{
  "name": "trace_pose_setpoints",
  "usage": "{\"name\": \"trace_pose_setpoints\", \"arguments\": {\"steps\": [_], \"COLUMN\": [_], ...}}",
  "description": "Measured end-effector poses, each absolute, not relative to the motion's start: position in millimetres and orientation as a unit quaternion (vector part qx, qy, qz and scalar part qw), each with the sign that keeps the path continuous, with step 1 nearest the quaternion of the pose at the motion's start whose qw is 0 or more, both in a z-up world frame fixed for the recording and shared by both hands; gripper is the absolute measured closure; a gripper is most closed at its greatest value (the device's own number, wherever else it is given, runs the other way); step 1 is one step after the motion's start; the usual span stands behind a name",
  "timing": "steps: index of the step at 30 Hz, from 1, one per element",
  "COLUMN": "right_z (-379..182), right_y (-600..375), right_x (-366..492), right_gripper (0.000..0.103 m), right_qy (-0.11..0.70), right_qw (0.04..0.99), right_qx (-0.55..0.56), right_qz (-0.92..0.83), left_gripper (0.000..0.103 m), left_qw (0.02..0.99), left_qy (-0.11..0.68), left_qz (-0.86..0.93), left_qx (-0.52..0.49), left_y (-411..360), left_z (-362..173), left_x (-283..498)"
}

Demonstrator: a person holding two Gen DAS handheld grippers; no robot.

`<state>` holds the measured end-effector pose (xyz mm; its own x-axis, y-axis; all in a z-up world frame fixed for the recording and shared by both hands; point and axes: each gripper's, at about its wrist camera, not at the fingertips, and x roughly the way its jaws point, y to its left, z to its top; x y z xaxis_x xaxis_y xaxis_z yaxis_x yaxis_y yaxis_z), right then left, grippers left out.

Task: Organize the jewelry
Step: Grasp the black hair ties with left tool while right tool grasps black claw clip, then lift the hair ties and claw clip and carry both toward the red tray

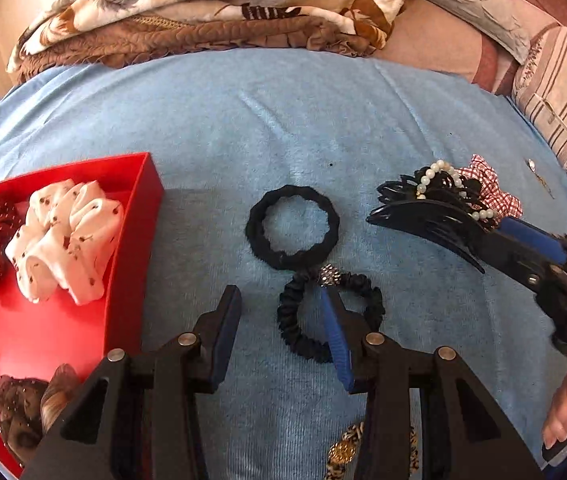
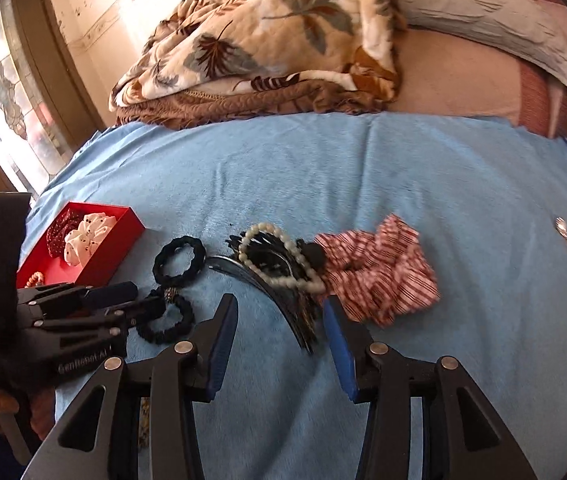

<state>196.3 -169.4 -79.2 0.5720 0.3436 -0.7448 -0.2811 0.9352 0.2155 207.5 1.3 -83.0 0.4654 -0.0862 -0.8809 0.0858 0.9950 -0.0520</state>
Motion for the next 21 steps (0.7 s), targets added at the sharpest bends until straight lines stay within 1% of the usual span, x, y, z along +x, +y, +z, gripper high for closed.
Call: {"name": "trace_pose_setpoints", "arguments": {"steps": [1,2,3,4,5,12,16,17,21], "right_z": [-81,-83,-85,-87,-89,-87,-74,-70,-55], "right_y": [-167,-165,-162,-159,-157,-164,-175,-178,-188], "right_x": [198,200,202,204,205,195,180,174,153], "right_gripper": [0.055,0.055,0.056,0.065,0.082,0.085,0.089,0.093,0.093], "right_qy": [0.430,0.432,0.435,0.438,0.442,0.450,0.445,0.442,0.435], "right_qw": [0.884,0.883,0.881,0.880,0.878,0.871,0.870,0.870,0.867], "right_qx": [0.033,0.030,0.029,0.029,0.030,0.076,0.108,0.115,0.141], "right_qz": [0.179,0.182,0.184,0.184,0.184,0.181,0.184,0.186,0.196], "left_gripper": [0.063,0.068,0.084,0.090,0.095,0.096,0.096,0.096,0.096], "left_qw": [0.857,0.859,0.860,0.861,0.862,0.870,0.880,0.883,0.891], "left_qy": [0.512,0.510,0.508,0.506,0.504,0.486,0.465,0.459,0.440], "left_qz": [-0.051,-0.052,-0.050,-0.048,-0.052,-0.079,-0.098,-0.101,-0.110], "left_qx": [0.002,0.004,0.010,0.015,0.019,0.009,-0.005,-0.009,-0.023], "left_y": [0,-1,-3,-5,-6,-12,-11,-9,-2], "left_z": [-83,-83,-84,-84,-84,-65,-39,-32,-4], "left_x": [207,207,205,205,204,184,163,157,137]}}
